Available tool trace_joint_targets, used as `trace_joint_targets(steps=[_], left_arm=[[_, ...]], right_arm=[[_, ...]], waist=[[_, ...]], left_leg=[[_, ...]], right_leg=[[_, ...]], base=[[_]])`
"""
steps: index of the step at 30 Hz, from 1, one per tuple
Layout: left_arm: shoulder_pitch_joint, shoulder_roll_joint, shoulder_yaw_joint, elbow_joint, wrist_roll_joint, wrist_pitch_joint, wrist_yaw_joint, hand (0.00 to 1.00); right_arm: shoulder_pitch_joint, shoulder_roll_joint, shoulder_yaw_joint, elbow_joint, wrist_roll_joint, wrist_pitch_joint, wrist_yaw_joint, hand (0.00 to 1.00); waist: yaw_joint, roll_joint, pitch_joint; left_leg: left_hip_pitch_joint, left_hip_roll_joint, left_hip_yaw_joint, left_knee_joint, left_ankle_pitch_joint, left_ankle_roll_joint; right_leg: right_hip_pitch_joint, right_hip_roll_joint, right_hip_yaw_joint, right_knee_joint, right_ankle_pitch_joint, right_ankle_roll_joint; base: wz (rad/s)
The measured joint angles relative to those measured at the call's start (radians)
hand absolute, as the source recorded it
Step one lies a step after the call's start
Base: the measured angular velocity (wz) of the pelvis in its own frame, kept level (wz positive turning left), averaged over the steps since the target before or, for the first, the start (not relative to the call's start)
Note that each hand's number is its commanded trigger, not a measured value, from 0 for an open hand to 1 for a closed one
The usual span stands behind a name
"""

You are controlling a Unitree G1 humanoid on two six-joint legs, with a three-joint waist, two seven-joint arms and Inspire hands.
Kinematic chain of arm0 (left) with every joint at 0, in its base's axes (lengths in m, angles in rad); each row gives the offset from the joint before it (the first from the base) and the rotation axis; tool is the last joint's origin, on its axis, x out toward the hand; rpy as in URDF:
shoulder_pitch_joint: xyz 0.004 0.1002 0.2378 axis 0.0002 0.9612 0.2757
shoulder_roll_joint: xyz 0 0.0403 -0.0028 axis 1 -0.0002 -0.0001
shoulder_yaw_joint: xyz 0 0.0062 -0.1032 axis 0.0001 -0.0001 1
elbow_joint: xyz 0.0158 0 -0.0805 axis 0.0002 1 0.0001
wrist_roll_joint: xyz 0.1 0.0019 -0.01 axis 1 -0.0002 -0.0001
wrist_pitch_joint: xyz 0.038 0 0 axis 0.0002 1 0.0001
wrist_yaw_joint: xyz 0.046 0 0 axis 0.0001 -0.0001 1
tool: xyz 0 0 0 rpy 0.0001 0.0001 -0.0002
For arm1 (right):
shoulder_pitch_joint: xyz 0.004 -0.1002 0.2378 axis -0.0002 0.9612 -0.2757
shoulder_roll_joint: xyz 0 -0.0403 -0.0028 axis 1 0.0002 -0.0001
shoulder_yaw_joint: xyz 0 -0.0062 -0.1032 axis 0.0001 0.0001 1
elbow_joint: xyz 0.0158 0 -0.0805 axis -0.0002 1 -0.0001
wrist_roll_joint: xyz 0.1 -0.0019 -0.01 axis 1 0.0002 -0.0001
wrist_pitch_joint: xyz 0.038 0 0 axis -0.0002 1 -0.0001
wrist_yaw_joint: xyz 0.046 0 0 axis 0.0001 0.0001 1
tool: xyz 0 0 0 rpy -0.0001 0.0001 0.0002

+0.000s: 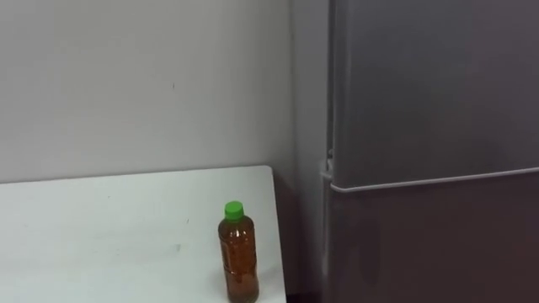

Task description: Put the bottle in the upper fridge

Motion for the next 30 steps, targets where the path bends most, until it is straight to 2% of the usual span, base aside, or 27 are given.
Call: trace_joint_targets(steps=[7,10,18,23,28,30], left_arm=[[-0.049,0.000,0.006,-0.087,0.007,-0.002,-0.030,0.00],[-0.084,0.000,0.007,-0.142,0.011,-0.002,-0.036,0.00],[-0.116,0.001,0.006,-0.218,0.025,-0.001,-0.048,0.00],[-0.199,0.001,0.005,-0.244,0.025,0.010,-0.094,0.00],[-0.238,0.001,-0.014,-0.266,0.024,0.049,-0.174,0.00],[-0.260,0.000,-0.044,-0.274,0.024,0.065,-0.193,0.00]], right_arm=[[-0.002,0.010,-0.001,0.000,-0.001,0.000,0.000,0.00],[-0.003,0.014,-0.001,0.000,-0.007,0.000,0.000,0.00],[-0.012,0.015,-0.005,0.003,-0.031,0.000,-0.001,0.00],[-0.016,0.015,-0.006,0.003,-0.036,0.003,-0.002,0.00],[-0.024,0.018,-0.004,0.003,-0.025,0.007,-0.001,0.00],[-0.027,0.018,-0.001,0.004,0.001,0.016,-0.001,0.00]], waist=[[-0.007,-0.005,0.0036],[-0.005,-0.010,0.0085],[-0.037,0.001,0.0075],[-0.037,0.004,0.0077],[-0.059,0.013,0.0141],[-0.060,0.014,0.0131]], left_leg=[[-0.008,-0.001,-0.005,0.008,0.000,0.000],[-0.014,0.000,-0.005,0.013,0.000,0.000],[-0.021,0.000,-0.004,0.015,0.000,0.000],[-0.019,0.000,-0.005,0.021,0.000,0.000],[-0.006,0.001,-0.005,0.019,0.000,0.000],[-0.006,0.001,-0.004,0.015,0.000,0.000]], right_leg=[[-0.004,0.000,-0.007,-0.003,0.000,0.000],[-0.010,0.000,0.001,-0.001,0.000,0.000],[-0.014,0.000,0.000,-0.003,0.001,-0.001],[-0.010,0.000,0.001,-0.001,0.001,-0.001],[0.000,0.001,0.003,-0.003,0.000,0.000],[-0.002,0.001,0.003,-0.002,0.000,0.000]], base=[[0.02],[0.00],[-0.01],[0.00],[0.00],[0.00]])
